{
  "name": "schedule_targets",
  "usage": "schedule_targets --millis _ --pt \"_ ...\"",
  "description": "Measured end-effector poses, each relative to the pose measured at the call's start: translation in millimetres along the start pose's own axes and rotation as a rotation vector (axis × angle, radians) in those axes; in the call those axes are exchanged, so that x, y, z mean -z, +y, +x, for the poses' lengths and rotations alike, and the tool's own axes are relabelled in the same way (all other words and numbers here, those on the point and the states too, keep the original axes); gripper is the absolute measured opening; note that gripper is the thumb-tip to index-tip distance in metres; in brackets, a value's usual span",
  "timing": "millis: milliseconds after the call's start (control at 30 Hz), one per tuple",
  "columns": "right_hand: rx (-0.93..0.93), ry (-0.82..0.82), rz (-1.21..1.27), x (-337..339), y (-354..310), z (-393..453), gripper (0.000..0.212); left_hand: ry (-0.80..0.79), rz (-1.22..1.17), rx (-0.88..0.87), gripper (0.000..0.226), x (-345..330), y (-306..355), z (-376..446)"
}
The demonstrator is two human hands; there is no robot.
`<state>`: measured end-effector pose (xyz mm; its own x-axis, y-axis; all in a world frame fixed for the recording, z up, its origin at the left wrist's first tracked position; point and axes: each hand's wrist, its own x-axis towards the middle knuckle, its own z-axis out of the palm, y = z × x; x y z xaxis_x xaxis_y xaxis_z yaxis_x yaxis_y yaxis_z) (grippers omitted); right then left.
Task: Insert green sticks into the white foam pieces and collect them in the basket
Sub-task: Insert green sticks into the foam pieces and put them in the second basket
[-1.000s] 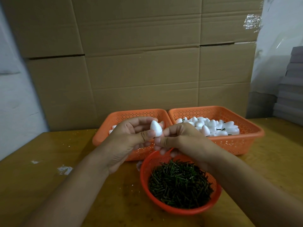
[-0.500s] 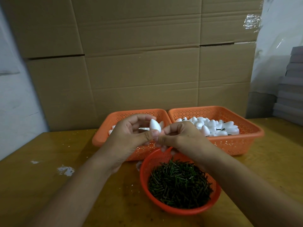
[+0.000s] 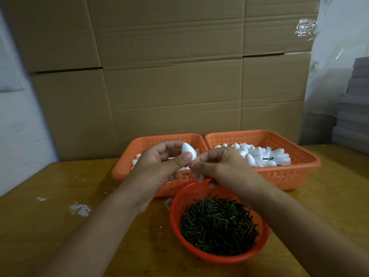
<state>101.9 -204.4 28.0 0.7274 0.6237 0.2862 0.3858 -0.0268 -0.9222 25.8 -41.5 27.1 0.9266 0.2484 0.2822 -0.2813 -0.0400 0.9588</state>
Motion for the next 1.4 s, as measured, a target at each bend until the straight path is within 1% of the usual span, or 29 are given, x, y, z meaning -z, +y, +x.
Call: schedule_targets --millis 67,133,233,267,367,433,533,667,800,900,967,1067,1100,1167,1267,1300,1400 --pt "0.045 0.079 -0.123 7 0 2 0.018 0.041 -0.042 0.021 0.046 2 2 1" --pt "0.058 0.198 -0.264 20 0 5 0.022 0.121 -0.117 0.052 0.041 7 2 6" --pt "-0.025 0.341 -0.360 45 2 10 0.027 0.210 -0.195 0.099 0.014 17 1 11" --pt "-0.054 0.380 -0.395 53 5 11 0.031 0.220 -0.197 0.111 0.013 19 1 12" --pt "-0.127 0.486 -0.563 76 12 14 0.039 0.236 -0.172 0.123 0.017 22 -2 13" --pt "-0.172 0.543 -0.651 88 16 14 0.041 0.242 -0.150 0.123 0.018 21 -3 13" --pt "-0.191 0.573 -0.716 99 21 16 0.037 0.249 -0.107 0.115 0.019 19 -5 13" --pt "-0.166 0.528 -0.690 101 27 19 0.031 0.312 0.002 0.065 0.019 18 -6 14" --pt "-0.079 0.420 -0.655 95 19 18 0.024 0.369 0.203 -0.027 0.016 25 -7 18" --pt "-0.003 0.239 -0.620 80 4 15 0.020 0.346 0.386 -0.095 0.018 34 -6 25" --pt "0.013 0.038 -0.624 68 -5 11 0.018 0.284 0.565 -0.119 0.020 41 -5 34" --pt "-0.071 -0.386 -0.661 53 -13 2 0.009 0.139 0.908 -0.082 0.023 49 -8 56" --pt "-0.118 -0.506 -0.676 49 -14 -1 0.012 0.111 0.999 -0.057 0.022 52 -10 63" --pt "-0.173 -0.654 -0.756 41 -11 -5 0.024 0.049 1.128 -0.016 0.024 57 -16 76" --pt "-0.137 -0.720 -0.911 31 -6 -6 0.034 -0.133 1.340 0.063 0.026 58 -24 93" --pt "-0.136 -0.729 -0.923 29 -6 -6 0.035 -0.165 1.379 0.102 0.027 58 -26 98" --pt "-0.169 -0.747 -0.906 28 -4 -6 0.036 -0.190 1.384 0.199 0.031 60 -32 106"
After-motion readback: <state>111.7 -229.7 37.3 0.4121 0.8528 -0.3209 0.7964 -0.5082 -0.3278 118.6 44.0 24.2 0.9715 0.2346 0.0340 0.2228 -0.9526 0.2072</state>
